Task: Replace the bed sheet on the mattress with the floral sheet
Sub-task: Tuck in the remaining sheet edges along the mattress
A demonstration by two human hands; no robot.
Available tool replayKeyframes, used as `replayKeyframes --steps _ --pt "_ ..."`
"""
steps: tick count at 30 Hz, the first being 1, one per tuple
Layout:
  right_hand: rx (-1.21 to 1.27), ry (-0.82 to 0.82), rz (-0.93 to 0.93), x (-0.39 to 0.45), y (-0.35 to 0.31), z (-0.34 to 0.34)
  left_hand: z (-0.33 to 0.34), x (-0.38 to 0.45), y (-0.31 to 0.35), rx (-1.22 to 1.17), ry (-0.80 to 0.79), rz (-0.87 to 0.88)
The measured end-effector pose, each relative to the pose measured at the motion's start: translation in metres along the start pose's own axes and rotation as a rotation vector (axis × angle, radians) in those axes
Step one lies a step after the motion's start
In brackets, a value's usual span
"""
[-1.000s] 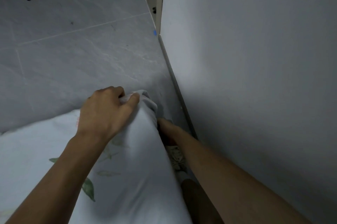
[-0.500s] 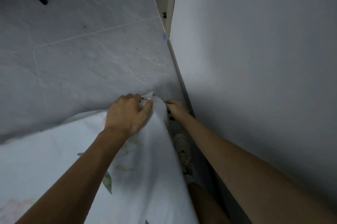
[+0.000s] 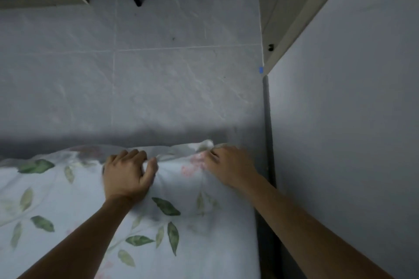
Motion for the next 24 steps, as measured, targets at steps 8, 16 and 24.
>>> replayKeyframes --steps 8,16,24 --pt "-0.232 0.245 -0.126 0.005 -0.078 0.005 0.014 0.01 -0.007 0.033 -0.073 0.019" --pt "-0.428 0.23 -0.133 0.033 -0.08 0.027 0.017 0.015 -0.014 0.009 -0.074 0.026" --pt "-0.346 0.284 -0.011 0.042 -0.069 0.034 0.018 0.013 -0.014 -0.091 -0.001 0.043"
Point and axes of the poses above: each hand's wrist, its own x-axis towards the middle knuckle, its own z-axis out of the palm, y = z × x, the point moved 9 cm from there along x, towards the middle knuckle, and after that the axes turned 6 degrees about -x, right-handed, at the moved point
